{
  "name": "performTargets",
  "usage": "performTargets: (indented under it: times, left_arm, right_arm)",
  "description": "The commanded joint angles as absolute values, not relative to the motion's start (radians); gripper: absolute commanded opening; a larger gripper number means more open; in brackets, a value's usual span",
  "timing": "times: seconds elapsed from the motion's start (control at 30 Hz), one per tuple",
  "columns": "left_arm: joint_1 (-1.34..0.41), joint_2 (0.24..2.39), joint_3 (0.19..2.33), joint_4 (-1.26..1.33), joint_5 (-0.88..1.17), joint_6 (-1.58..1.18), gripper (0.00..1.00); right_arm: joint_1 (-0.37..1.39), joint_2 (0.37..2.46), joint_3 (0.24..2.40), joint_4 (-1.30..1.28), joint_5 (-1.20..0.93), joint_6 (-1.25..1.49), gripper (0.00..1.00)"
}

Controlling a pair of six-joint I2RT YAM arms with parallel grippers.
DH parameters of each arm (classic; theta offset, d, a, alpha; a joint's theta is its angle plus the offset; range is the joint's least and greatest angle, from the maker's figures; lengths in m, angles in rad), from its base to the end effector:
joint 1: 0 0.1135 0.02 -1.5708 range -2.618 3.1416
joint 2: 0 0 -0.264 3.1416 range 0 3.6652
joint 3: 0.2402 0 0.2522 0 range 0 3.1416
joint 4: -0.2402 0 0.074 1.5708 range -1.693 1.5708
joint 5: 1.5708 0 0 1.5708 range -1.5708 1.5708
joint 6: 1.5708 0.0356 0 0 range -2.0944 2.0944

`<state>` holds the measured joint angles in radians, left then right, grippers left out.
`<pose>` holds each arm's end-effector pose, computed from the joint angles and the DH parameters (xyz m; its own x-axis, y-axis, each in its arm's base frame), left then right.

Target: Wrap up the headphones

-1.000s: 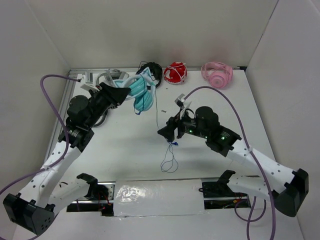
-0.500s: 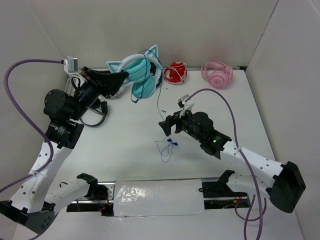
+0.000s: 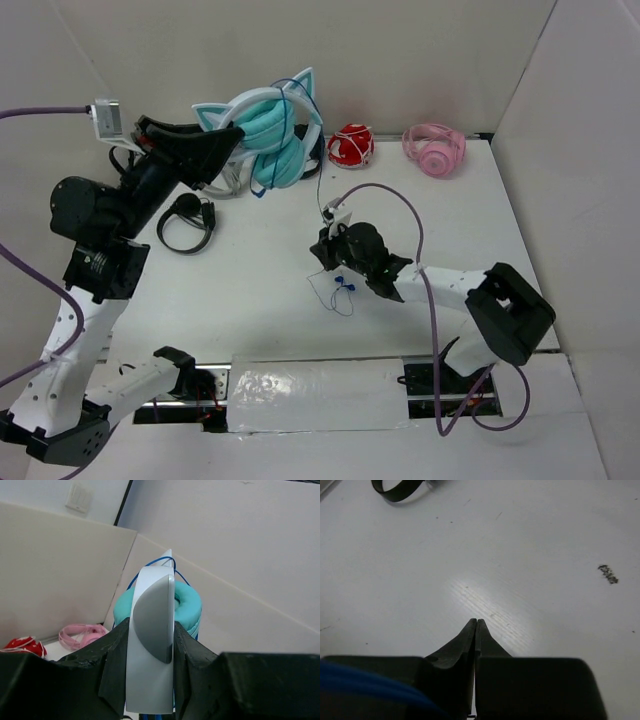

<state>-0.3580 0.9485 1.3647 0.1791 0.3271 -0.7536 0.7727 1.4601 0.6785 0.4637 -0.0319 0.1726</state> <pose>0.1412 -0.0651 0.5423 -0.0146 -0.6864 -0.7271 0.7831 0.4444 -0.4352 0.2219 0.2180 0.2117 -0.3440 -0.0957 -0.9341 -0.6703 0.7217 0.1730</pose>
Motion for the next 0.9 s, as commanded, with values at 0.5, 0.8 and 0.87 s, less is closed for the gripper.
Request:
performTargets:
  times: [0.5,0.8,0.87]
  left_arm:
    - [-0.356,0.94,1.255,0.314,-0.037,-0.552,0.0]
    - [-0.354,0.994,1.27,0.276,-0.225,-0.515,0.0]
    - [-0.354,1.043,1.308,0.258,-0.294,-0.503,0.0]
  right_arm:
    - [0.758,0.717,0.69,-0.024,0.441,0.239,0.0]
    - [0.716,0.563,0.793,-0.152,0.217,0.249,0.0]
    - [0.716,0.536,0.822,-0.164,0.113,0.245,0.0]
